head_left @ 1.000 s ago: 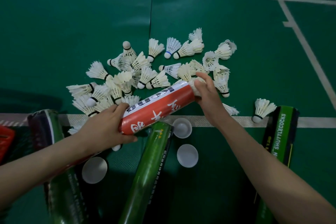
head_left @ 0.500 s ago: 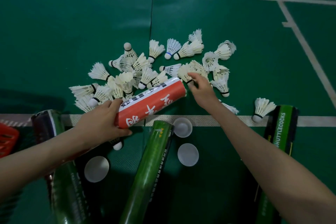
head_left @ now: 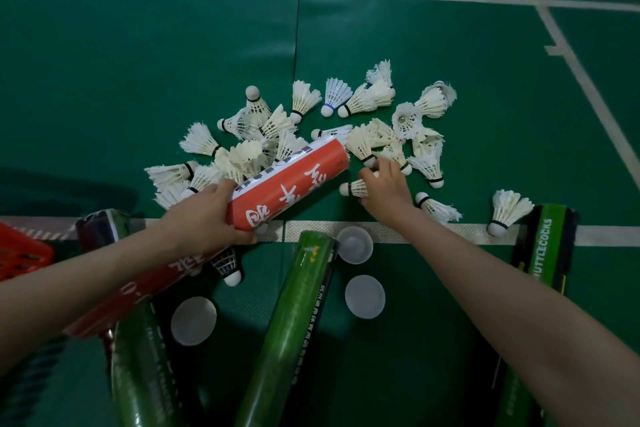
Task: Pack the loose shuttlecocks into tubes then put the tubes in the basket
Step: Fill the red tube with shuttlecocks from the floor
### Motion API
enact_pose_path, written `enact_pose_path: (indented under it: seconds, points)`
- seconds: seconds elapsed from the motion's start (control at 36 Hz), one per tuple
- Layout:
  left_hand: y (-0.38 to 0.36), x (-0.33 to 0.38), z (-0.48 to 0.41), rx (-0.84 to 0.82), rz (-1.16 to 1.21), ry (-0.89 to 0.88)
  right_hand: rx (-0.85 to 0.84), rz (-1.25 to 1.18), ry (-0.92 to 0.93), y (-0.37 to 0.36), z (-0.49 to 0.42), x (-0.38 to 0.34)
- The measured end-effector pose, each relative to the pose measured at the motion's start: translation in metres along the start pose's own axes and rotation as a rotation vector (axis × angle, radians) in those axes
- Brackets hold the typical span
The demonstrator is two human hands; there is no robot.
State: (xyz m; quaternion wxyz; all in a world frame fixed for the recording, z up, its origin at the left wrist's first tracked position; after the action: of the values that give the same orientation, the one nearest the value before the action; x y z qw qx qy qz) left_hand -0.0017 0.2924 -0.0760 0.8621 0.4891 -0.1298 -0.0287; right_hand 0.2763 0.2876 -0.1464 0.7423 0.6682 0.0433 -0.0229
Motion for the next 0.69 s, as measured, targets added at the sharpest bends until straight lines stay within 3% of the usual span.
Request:
enact_pose_path:
  seconds: [0.06, 0.17, 0.22, 0.47, 0.69]
  points:
    - [-0.001, 0.004, -0.001, 0.008, -0.006, -0.009, 0.024, -0.080, -0.044, 0.006, 0.006, 0.009]
    - [-0.002, 0.010, -0.005, 0.024, -0.048, -0.045, 0.098, -0.638, -0.264, 0.033, 0.025, 0.037]
    - [-0.002, 0.014, -0.005, 0.028, -0.074, -0.070, 0.078, -0.782, -0.253, 0.045, 0.031, 0.044]
    - [0.007, 0.031, 0.000, 0.011, -0.098, -0.245, -0.111, -0.737, 0.085, 0.082, 0.036, 0.034]
    - [0.017, 0.046, 0.000, 0.035, -0.008, -0.287, -0.065, -1.084, 0.065, 0.089, 0.039, 0.023]
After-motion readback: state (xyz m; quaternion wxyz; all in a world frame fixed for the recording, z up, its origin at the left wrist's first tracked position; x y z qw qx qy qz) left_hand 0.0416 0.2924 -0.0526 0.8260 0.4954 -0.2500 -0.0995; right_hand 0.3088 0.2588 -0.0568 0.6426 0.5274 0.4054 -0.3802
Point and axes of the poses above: each hand's wrist, its own z-axis away from the middle knuckle, its own y-axis out of the back of the hand, x = y × z, the point moved 9 cm from there along -z, towards the middle knuckle, and after that the axes turned 7 degrees about y, right-handed, at the moved point
